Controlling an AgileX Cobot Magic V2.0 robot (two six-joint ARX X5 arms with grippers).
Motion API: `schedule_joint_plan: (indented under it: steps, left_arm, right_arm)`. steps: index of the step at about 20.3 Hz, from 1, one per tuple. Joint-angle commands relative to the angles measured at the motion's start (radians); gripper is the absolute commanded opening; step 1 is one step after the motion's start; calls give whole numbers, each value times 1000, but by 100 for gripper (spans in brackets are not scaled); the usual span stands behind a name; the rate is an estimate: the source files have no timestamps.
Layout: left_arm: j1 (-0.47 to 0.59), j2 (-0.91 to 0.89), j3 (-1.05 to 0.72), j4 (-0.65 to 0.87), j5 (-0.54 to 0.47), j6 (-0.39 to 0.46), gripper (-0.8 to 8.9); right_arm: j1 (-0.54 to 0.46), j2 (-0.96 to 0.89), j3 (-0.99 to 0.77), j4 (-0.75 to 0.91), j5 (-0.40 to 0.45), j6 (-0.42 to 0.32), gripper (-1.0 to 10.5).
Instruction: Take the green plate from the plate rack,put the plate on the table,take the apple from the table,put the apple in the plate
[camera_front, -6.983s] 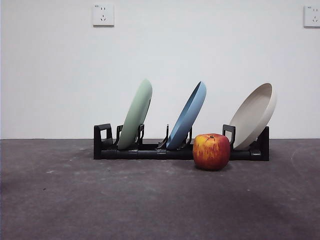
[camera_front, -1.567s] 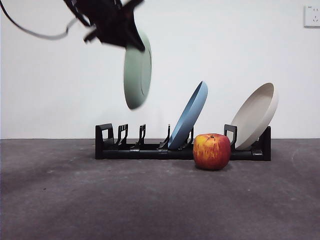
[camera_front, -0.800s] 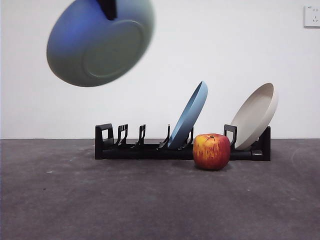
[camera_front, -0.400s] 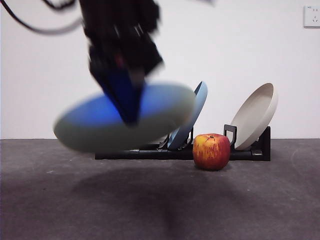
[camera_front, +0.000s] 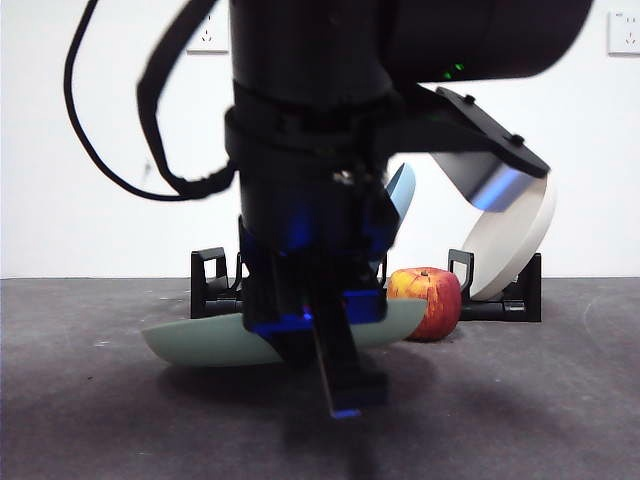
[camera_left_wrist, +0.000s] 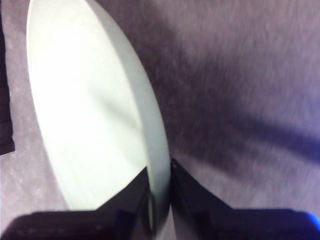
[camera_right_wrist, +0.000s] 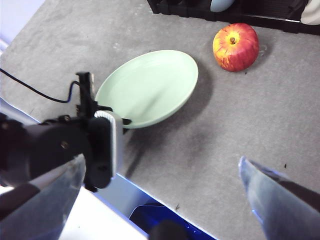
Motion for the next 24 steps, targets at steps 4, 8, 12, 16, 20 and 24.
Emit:
schedule_joint_plan:
  steps: [4, 8, 12, 16, 20, 24]
  left_arm:
    - [-3, 26, -8, 33, 191, -126, 15]
    - [-3, 26, -8, 28, 188, -138, 230]
    - [-4, 0, -6, 8, 188, -145, 230]
    - [-4, -78, 40, -71, 187, -209, 329]
    - [-9, -198, 105, -117, 212, -245, 387]
    - [-8, -353, 176, -171, 274, -297, 386]
  right_arm:
    - [3, 0, 3, 5, -2, 6, 658]
    - [3, 0, 3, 5, -2, 6, 658]
    - [2, 0, 3, 5, -2, 6, 658]
    - [2, 6, 3, 8, -2, 6, 658]
    - [3, 36, 3, 72, -1, 51, 659]
    - [13, 125, 3, 202, 0, 93, 659]
